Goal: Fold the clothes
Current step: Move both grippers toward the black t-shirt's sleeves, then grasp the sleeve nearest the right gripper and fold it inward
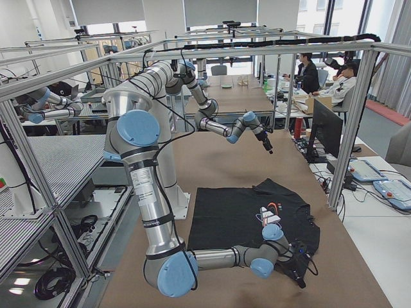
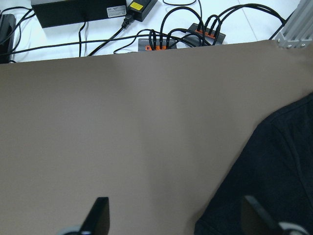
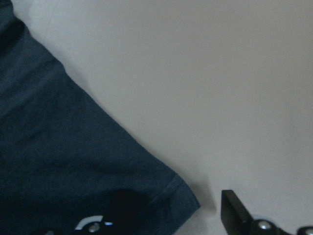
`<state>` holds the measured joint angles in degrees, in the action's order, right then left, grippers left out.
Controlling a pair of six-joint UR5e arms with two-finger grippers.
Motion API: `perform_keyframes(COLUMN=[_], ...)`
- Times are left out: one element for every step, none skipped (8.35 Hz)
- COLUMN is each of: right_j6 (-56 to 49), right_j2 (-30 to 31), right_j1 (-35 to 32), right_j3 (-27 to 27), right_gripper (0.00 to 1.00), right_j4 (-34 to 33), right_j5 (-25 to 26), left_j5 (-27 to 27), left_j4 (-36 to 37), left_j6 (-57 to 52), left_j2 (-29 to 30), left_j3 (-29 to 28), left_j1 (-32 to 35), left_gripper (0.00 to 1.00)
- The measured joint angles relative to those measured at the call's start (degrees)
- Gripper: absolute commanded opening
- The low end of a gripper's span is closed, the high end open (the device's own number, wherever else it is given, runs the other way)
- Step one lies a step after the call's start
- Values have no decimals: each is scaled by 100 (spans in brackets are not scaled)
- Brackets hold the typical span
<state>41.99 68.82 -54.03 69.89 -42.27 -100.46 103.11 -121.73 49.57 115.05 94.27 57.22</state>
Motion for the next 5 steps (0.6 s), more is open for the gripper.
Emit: perform_keyframes(right_j6=[6,17,23,22,17], right_j2=[-1,-6,-20,-30,-49], right_j1=[22,37,41,20,-43], right_j3=[4,28,89,216,378], right_gripper=[0,0,0,0,0], right_j4=[-1,-5,-14,-46,-132], right_j5=[0,-8,-53,-161,-347], left_j5=[-10,-18,-23,-25,-23], left_j4=[0,0,0,0,0], left_j6=[0,0,0,0,0], left_j2=[-4,-7,-12,-15,-22], left_j3=[8,15,17,20,20], left_j1=[2,2,5,6,7], left_gripper=[95,95,95,95,95])
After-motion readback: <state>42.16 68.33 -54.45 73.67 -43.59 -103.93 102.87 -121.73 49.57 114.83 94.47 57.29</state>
